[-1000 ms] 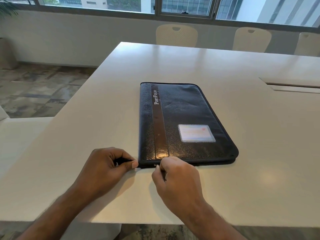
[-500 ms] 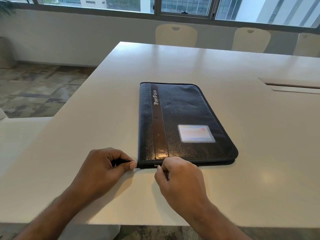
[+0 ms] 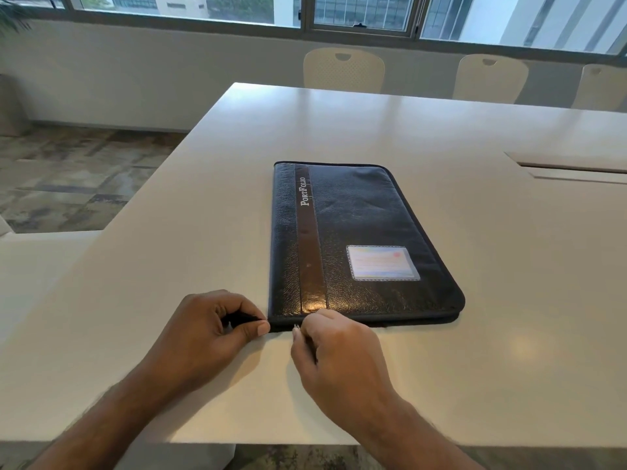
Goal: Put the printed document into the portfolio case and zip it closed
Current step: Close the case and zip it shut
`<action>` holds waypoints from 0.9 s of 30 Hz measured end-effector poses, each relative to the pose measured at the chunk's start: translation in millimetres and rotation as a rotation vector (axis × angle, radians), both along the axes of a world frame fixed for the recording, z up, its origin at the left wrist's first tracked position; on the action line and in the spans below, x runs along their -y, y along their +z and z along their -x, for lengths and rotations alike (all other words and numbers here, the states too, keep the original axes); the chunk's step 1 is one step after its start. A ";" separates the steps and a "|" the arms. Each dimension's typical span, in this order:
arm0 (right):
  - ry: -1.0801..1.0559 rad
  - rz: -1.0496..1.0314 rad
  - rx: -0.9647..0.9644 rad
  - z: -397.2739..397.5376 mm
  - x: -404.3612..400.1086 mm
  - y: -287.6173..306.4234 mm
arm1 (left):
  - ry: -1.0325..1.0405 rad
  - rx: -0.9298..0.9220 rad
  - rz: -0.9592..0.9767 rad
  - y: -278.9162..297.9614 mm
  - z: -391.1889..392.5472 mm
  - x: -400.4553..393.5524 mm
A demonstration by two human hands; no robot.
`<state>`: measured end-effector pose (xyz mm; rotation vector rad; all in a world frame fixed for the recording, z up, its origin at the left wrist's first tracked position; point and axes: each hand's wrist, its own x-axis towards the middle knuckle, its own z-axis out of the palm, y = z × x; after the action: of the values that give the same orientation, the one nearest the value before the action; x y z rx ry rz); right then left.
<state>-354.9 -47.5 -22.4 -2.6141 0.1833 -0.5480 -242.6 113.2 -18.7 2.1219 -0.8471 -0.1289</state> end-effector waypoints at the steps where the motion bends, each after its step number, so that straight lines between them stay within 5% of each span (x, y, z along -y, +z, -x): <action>1: 0.002 -0.006 -0.006 0.5 1.5 -0.1 | -0.001 -0.007 0.004 -0.2 -0.5 -1.1; 10: -0.147 -0.027 -0.029 8.7 9.3 -3.7 | 0.024 0.019 0.029 -1.9 1.6 -0.8; 20: 0.019 0.003 0.025 -0.1 -0.4 1.3 | 0.029 0.027 0.044 -0.5 1.9 3.3; 27: -0.092 -0.034 -0.010 11.4 14.7 0.4 | 0.072 0.019 0.043 -1.0 3.5 0.2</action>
<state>-366.3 -62.2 -22.0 -2.5861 0.3139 -0.5584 -246.0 113.0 -19.7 2.1130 -0.7773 -0.0521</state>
